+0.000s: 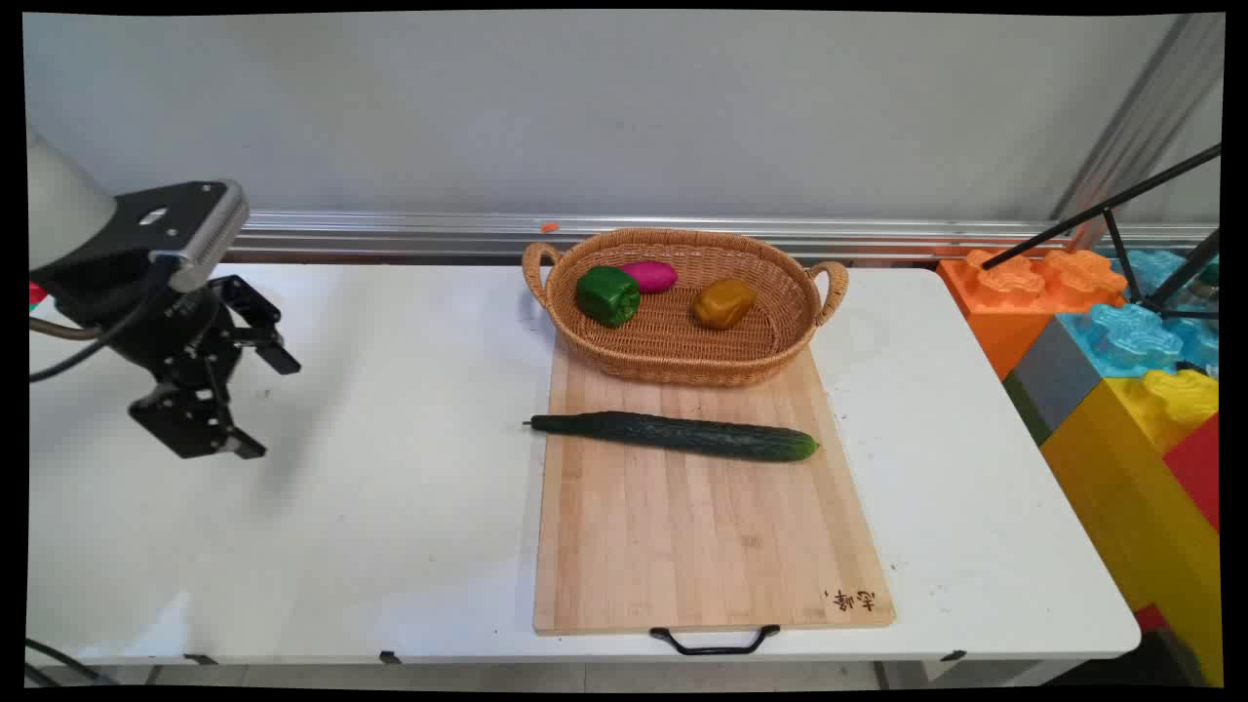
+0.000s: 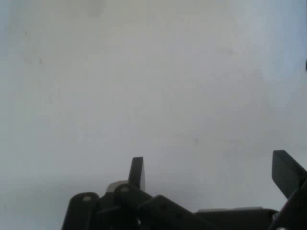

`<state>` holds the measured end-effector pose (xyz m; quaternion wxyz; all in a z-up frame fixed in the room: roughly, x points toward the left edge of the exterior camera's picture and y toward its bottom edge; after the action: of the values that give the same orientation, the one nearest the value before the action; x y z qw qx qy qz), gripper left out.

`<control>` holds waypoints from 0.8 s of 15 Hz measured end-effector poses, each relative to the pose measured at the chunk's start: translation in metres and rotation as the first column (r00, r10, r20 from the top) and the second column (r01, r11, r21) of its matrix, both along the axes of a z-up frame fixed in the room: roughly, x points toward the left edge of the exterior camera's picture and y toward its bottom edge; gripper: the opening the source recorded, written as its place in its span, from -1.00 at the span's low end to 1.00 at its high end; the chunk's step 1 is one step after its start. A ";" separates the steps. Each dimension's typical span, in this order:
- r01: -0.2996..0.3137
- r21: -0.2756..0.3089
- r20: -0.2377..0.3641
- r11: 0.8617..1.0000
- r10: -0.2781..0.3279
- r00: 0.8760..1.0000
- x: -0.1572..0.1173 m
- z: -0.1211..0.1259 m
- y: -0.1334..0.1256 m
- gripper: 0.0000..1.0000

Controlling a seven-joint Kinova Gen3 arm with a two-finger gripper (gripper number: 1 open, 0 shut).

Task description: Pick up the cucumber from the cutting board

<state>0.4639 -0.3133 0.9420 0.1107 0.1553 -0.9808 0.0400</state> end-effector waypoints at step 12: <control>0.004 -0.156 -0.155 0.988 -0.029 0.987 -0.139 -0.028 -0.061 1.00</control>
<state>0.3245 -0.3746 0.9144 0.1997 0.1408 -0.9642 0.1029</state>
